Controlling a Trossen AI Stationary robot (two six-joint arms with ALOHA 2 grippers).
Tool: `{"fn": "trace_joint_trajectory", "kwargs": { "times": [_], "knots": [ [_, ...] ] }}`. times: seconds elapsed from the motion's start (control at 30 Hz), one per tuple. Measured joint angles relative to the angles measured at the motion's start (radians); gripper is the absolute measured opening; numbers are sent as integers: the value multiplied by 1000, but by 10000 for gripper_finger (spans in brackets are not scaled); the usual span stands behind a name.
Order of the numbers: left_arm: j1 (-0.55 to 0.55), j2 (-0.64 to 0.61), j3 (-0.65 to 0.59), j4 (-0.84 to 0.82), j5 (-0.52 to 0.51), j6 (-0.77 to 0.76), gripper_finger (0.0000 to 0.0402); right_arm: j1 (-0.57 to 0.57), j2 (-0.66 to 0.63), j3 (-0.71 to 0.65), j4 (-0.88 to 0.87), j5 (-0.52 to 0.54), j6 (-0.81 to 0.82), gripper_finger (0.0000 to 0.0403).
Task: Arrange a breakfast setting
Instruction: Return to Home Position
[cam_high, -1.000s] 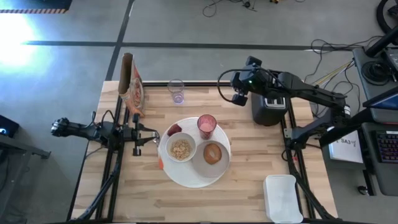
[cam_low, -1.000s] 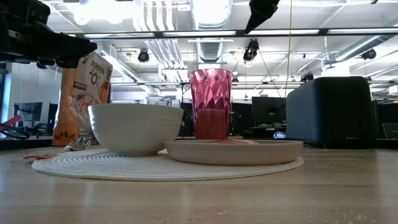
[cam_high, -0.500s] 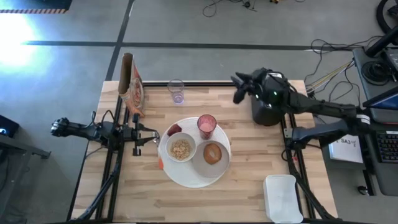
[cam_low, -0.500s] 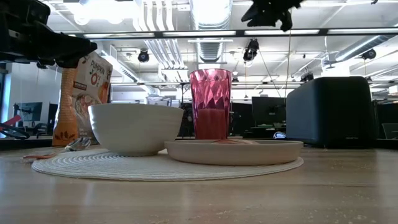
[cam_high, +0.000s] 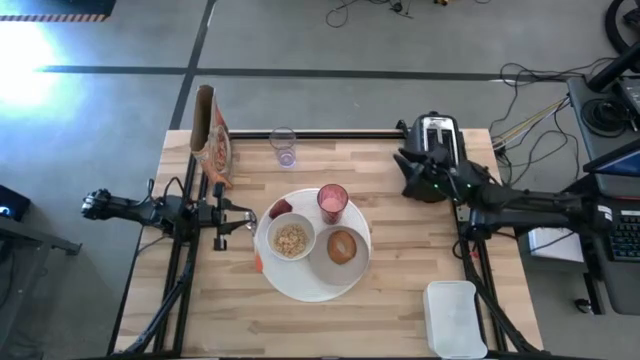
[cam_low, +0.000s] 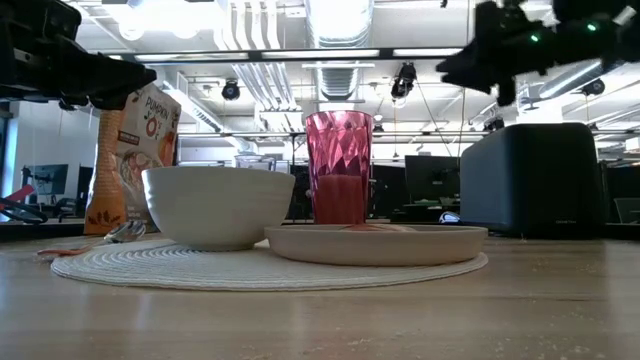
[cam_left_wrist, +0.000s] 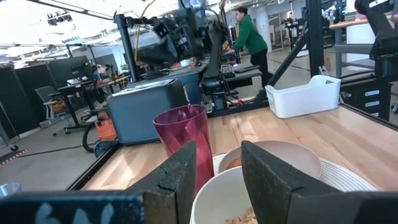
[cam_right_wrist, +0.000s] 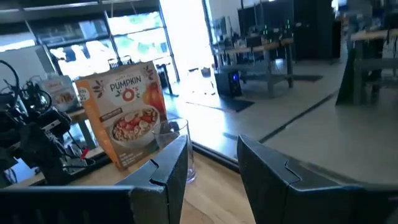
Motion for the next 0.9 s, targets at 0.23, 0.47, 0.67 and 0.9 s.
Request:
{"fn": "trace_joint_trajectory", "kwargs": {
  "times": [0.23, 0.47, 0.67, 0.9],
  "knots": [
    [0, 0, 0, 0, 0, 0, 110, 0, -190, -170, 42, 0, -100, 128],
    [0, 0, 0, 1, 0, 0, 110, 0, -360, -277, 41, -19, -133, 128],
    [0, 1, 0, 2, 0, 0, 110, 0, -494, -350, 36, -78, -158, 128],
    [0, 1, 0, 2, 0, 0, 110, 0, -572, -349, -28, -79, -201, 128]
  ]
}}
